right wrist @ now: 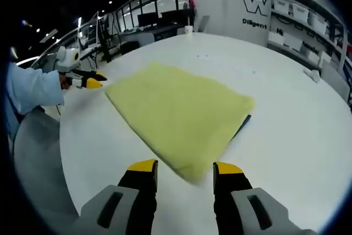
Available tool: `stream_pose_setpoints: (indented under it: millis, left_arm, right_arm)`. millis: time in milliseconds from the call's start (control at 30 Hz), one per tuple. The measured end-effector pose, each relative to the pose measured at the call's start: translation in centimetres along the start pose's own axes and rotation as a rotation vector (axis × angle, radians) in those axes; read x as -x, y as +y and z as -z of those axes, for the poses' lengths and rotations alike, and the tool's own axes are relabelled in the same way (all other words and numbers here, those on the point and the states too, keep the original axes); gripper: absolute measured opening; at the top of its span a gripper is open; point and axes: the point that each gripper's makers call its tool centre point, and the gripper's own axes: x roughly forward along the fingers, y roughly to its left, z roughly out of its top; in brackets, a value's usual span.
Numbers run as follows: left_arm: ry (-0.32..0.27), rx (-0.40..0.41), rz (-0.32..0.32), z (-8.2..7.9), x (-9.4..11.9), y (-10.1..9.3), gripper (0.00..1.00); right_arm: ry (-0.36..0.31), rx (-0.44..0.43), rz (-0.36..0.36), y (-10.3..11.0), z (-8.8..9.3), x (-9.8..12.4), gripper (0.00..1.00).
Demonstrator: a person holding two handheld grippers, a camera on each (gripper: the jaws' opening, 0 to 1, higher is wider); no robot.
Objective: Fold the garment on the visible template until the final outline fits inside the template.
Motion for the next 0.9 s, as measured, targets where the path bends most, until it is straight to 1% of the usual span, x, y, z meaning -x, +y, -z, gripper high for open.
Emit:
stream_pose_setpoints:
  millis: [100, 167, 300, 400, 533, 633, 700, 833, 867, 900]
  left_arm:
    - [0.022, -0.015, 0.007, 0.9, -0.1, -0.2, 0.34]
    - [0.027, -0.011, 0.011, 1.3, -0.1, -0.4, 0.34]
    - [0.035, -0.007, 0.018, 1.9, -0.1, -0.6, 0.34]
    - [0.045, -0.012, 0.030, 2.2, -0.3, -1.0, 0.33]
    - [0.055, -0.020, 0.032, 2.4, -0.5, -0.9, 0.31]
    - [0.065, -0.024, 0.035, 2.6, -0.8, -0.8, 0.28]
    - [0.071, -0.028, 0.043, 2.8, -1.0, -0.9, 0.27]
    - [0.074, -0.045, 0.048, 2.8, -1.3, -0.9, 0.24]
    - [0.076, -0.048, 0.048, 2.8, -1.4, -0.9, 0.22]
    - [0.076, -0.052, 0.049, 2.8, -1.4, -0.9, 0.20]
  right_arm:
    - [0.002, -0.003, 0.000, 0.0, 0.3, -0.1, 0.35]
    - [0.004, -0.012, 0.002, -0.1, 0.7, -0.2, 0.34]
    - [0.020, -0.033, 0.004, -0.1, 1.9, -0.4, 0.33]
    - [0.030, -0.043, 0.003, -0.1, 2.4, -0.7, 0.31]
    - [0.037, -0.045, 0.003, -0.2, 2.8, -1.0, 0.22]
    - [0.027, -0.083, -0.001, -0.4, 2.6, -1.3, 0.21]
    - [0.023, -0.095, -0.005, -0.4, 2.5, -1.5, 0.18]
    - [0.038, -0.069, -0.001, -0.5, 2.7, -1.9, 0.07]
    - [0.039, -0.061, -0.001, -0.5, 2.7, -1.9, 0.01]
    - [0.044, -0.047, -0.001, -0.6, 2.7, -1.9, 0.00]
